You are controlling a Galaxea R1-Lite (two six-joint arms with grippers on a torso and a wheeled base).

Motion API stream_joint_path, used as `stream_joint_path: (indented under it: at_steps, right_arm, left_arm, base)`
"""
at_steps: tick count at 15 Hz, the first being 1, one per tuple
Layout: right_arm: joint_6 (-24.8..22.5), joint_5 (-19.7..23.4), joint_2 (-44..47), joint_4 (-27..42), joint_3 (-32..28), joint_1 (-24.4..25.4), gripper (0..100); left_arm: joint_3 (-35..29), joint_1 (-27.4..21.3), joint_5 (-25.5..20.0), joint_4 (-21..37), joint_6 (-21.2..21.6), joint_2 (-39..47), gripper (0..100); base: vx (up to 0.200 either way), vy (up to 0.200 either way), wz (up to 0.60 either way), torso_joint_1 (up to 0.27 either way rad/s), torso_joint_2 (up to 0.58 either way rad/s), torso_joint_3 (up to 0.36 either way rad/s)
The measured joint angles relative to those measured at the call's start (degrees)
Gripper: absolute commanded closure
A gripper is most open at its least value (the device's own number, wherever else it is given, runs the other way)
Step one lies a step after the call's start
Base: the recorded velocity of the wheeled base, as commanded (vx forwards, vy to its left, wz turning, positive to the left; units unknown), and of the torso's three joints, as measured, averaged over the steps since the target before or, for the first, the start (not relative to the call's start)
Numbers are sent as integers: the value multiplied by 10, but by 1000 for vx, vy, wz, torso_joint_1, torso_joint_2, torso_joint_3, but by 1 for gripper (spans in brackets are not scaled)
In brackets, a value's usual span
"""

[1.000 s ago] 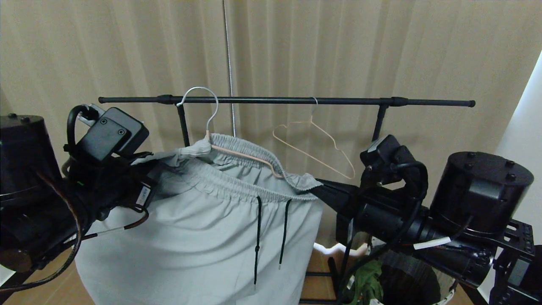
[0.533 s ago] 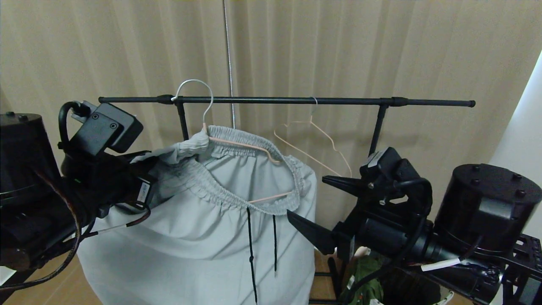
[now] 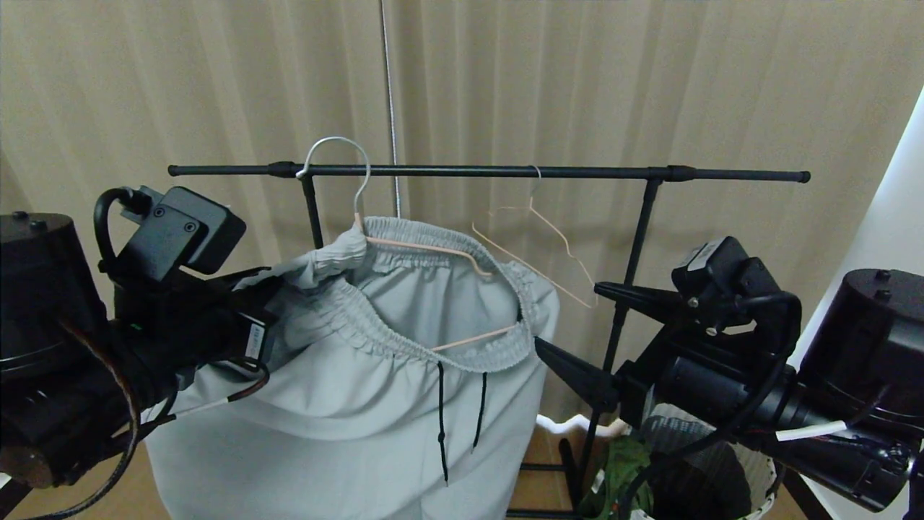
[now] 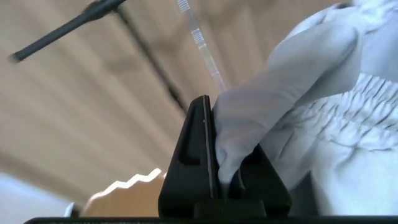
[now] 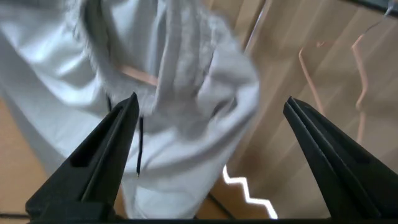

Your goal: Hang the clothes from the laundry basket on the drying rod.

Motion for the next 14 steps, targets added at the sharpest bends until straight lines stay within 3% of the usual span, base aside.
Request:
stream_joint_path:
  at_steps: [4, 8, 14]
  right_arm:
    - [-35, 1, 0, 7, -30, -2, 0]
    - [-107, 1, 34, 51, -89, -15, 0]
    - [-155, -4, 80, 84, -146, -18, 0]
  left_arm:
    - [-19, -52, 4, -6, -7, 23, 100]
    - [-21, -83, 3, -9, 3, 43, 100]
    - [5, -109, 0, -18, 22, 42, 100]
  base:
    - [0, 0, 0, 0, 0, 0]
    - [0, 0, 0, 0, 0, 0]
    - [0, 0, 0, 0, 0, 0]
